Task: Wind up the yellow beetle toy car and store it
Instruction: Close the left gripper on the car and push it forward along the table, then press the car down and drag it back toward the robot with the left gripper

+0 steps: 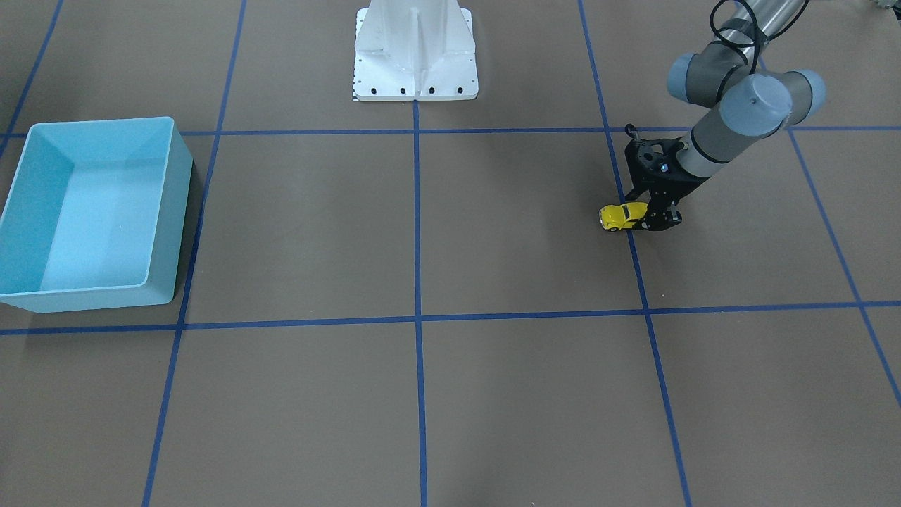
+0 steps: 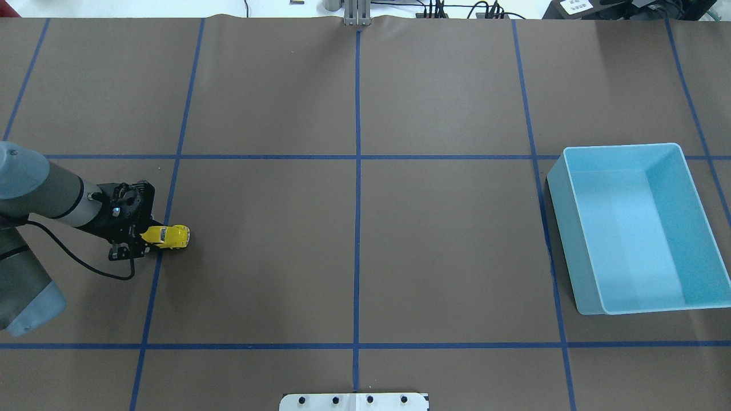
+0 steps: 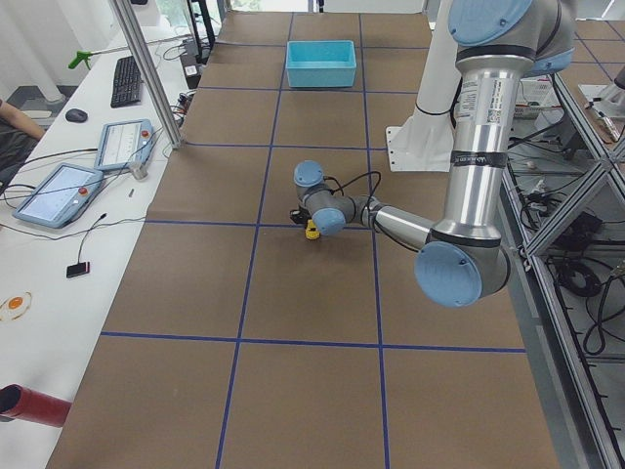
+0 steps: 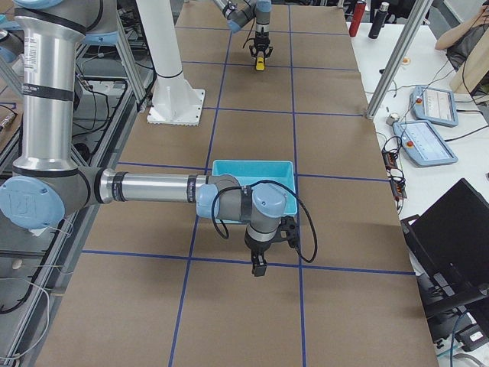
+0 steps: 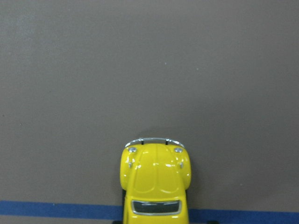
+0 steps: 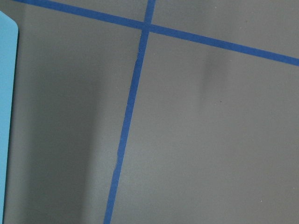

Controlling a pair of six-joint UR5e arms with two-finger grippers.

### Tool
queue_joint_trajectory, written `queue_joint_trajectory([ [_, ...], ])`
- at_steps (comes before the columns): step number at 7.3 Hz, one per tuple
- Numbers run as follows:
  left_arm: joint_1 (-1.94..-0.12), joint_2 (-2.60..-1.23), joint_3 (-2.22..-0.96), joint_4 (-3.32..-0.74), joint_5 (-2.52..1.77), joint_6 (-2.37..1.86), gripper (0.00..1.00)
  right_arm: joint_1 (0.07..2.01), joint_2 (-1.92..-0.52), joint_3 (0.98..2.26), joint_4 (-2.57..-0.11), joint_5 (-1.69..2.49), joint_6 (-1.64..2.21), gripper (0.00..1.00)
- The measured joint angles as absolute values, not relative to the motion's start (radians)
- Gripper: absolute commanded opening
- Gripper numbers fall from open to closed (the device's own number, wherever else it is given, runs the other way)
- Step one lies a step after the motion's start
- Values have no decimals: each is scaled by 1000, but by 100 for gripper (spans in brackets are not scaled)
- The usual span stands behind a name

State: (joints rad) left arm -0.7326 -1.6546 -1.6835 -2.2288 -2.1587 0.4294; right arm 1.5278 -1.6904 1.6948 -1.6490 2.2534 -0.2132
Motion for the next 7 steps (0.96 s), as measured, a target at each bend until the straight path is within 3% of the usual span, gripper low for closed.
queue_joint_trajectory([
  [4, -732, -1703, -1681, -2354, -2169, 426, 0, 1528, -1690, 1695, -1649, 2253, -213, 99],
  [7, -724, -1777, -1586, -2451, -2192, 415, 0, 1528, -1690, 1695, -1649, 2253, -213, 99],
])
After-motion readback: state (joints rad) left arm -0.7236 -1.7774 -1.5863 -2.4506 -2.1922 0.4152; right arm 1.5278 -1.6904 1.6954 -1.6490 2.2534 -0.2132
